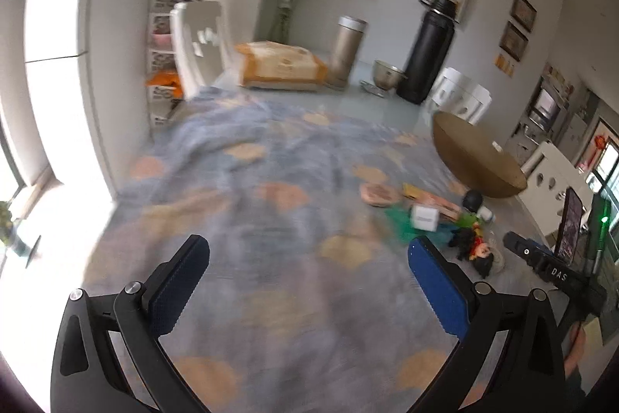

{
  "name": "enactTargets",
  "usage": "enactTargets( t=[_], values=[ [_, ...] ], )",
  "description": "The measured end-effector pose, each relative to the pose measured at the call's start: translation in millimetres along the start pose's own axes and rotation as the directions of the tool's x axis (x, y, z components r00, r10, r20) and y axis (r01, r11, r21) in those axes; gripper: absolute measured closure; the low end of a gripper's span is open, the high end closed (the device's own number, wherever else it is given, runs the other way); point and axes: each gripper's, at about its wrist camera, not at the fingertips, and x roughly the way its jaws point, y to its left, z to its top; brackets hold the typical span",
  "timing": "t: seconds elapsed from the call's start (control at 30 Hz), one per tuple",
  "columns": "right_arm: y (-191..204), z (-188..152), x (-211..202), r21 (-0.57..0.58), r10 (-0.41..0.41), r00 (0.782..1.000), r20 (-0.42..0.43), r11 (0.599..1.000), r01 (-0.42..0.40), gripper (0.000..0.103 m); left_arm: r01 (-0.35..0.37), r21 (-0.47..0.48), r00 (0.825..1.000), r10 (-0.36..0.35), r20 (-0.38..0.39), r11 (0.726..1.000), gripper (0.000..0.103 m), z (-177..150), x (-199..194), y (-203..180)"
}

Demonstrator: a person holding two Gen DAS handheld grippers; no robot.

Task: Organize rigid objects
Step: 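Move the right tool toward the white gear dispenser while the left tool approaches the clear cup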

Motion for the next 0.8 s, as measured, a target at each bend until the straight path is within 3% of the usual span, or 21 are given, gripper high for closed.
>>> enactTargets(
  t=[0.07, 0.13, 0.27, 0.33, 0.43, 0.6, 0.7, 0.8],
  values=[
    [-5, 1, 2, 0.024, 0.021, 1.000, -0.010, 1.000, -0.020, 0.000, -0.040, -0.010, 0.999, 0.040, -0.004, 0.999, 0.001, 7, -6, 13],
    [-6, 2, 3, 0.032, 0.035, 0.999, -0.015, 0.999, -0.034, 0.000, -0.022, -0.016, 0.999, 0.022, -0.030, 1.000, 0.000, 11, 0, 15],
    [-3, 3, 2, 0.019, 0.060, 0.998, -0.034, 0.998, -0.059, 0.000, -0.007, 0.035, 0.994, 0.011, -0.105, 0.999, 0.001, 10, 32, -11],
    [2, 4, 0, -0.013, 0.063, 0.995, -0.077, 0.998, -0.064, 0.000, 0.017, 0.074, 0.988, -0.006, -0.154, 0.997, 0.001, 10, 52, -30],
    [15, 13, -6, -0.061, 0.154, 0.975, -0.158, 0.984, -0.165, 0.000, 0.039, 0.106, 0.982, -0.018, -0.189, 0.994, 0.001, 13, 74, -50],
    [32, 36, -18, -0.186, 0.135, 0.982, -0.132, 0.970, -0.158, 0.000, 0.060, 0.154, 0.977, -0.026, -0.210, 0.986, 0.001, 23, 92, -69],
    [22, 43, -16, -0.201, 0.145, 0.981, -0.127, 0.965, -0.168, 0.009, 0.056, 0.190, 0.977, -0.015, -0.211, 0.980, 0.001, 26, 101, -70],
    [11, 51, -6, -0.191, 0.139, 0.979, -0.149, 0.967, -0.167, 0.025, 0.070, 0.182, 0.974, -0.027, -0.226, 0.981, 0.003, 27, 114, -66]
  ],
)
